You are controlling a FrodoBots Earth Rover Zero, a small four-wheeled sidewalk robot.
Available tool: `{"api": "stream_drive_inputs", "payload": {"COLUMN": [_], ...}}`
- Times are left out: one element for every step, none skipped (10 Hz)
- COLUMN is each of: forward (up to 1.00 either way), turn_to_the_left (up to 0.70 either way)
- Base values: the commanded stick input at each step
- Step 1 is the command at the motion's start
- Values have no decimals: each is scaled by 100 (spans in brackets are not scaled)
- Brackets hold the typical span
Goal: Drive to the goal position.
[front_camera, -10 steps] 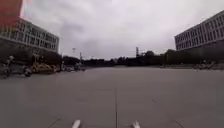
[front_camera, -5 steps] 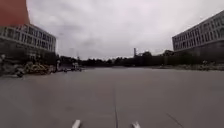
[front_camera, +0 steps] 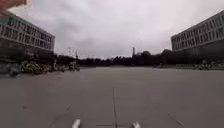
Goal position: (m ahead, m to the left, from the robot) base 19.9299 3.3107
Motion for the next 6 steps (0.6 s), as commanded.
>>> {"api": "stream_drive_inputs", "payload": {"forward": [70, 70, 70, 70, 70, 70], "turn_to_the_left": [0, 0, 0, 0, 0, 0]}}
